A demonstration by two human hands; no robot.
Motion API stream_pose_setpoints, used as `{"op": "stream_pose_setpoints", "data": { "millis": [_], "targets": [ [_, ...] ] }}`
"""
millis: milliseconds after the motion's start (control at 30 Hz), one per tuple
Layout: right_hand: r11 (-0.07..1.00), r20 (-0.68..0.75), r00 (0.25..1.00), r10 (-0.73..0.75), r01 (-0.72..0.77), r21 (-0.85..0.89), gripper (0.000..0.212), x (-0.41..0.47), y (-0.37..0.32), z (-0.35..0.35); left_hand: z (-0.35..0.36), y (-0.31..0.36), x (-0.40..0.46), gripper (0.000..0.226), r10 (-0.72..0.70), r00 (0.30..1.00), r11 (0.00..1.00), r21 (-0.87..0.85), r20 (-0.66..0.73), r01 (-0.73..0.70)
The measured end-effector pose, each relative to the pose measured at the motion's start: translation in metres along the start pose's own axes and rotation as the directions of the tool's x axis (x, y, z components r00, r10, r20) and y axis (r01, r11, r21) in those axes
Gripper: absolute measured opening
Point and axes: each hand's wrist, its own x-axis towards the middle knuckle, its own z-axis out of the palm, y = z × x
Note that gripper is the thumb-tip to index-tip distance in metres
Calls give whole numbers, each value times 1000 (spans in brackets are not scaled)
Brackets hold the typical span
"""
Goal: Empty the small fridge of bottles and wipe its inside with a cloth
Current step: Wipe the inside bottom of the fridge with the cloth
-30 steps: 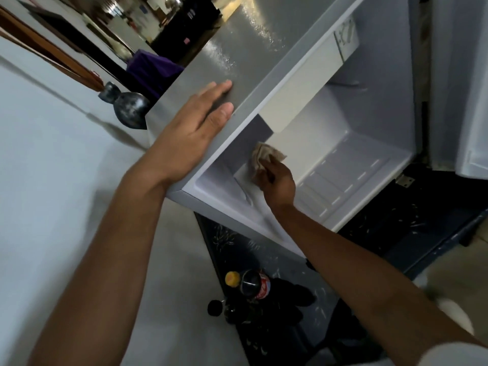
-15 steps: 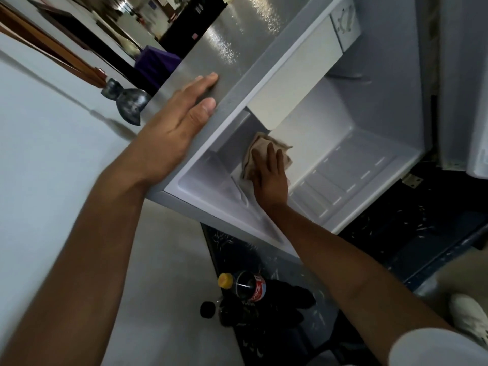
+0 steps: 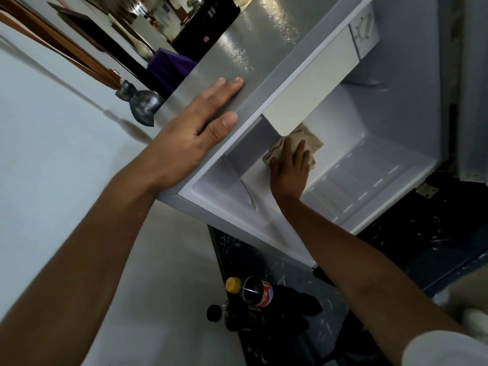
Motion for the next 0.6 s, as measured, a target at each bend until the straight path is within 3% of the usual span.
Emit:
{"op": "stream_pose_setpoints", "data": {
  "millis": [133, 267, 467, 600],
  "targets": [
    [988, 44, 987, -153, 153, -4, 61, -19, 0, 6, -7, -2, 3, 71, 140, 986, 981, 118, 95, -151],
    [988, 37, 987, -156, 156, 9, 62, -11, 8, 3, -7, 1, 4, 78, 176, 975, 965, 175, 133, -198],
    [999, -11, 1000, -23, 24, 36, 64, 18, 21, -5, -3, 0, 2, 78, 189, 975, 968, 145, 117, -205],
    [979, -18, 986, 166, -163, 122, 71, 39, 18, -16, -5, 1, 3, 81, 200, 971, 961, 168, 128, -220]
  ]
}}
